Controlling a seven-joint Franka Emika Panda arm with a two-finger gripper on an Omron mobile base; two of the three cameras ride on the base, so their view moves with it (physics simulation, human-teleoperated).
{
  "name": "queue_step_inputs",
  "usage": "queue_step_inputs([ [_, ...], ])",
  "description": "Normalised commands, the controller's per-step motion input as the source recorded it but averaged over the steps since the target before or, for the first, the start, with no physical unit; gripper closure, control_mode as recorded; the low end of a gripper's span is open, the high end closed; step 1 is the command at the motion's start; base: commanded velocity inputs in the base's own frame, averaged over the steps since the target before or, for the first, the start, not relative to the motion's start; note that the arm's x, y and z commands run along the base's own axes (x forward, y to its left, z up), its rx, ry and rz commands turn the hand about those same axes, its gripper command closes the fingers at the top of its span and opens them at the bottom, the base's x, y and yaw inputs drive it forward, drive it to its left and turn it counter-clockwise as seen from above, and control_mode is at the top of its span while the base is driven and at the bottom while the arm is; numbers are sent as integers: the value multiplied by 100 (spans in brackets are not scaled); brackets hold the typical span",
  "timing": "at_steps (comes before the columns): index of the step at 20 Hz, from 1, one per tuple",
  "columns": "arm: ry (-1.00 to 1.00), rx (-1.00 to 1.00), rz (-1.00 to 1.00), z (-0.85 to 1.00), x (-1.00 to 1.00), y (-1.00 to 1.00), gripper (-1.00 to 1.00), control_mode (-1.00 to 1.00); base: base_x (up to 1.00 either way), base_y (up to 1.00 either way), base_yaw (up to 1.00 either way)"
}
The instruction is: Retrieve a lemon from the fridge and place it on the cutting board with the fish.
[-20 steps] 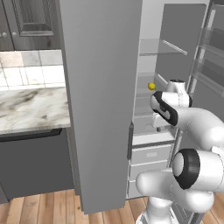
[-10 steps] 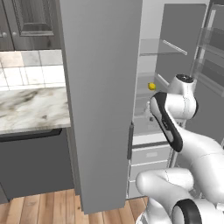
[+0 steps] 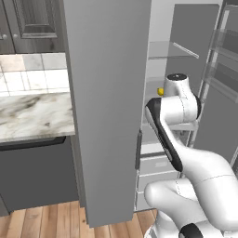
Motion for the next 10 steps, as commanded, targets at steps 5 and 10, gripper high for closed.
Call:
queue_step_inputs([
  [5, 18, 1, 11, -7, -36, 0, -100, -100, 0, 0, 0],
  [10, 2, 11, 20, 0, -37, 0, -100, -100, 0, 0, 0],
])
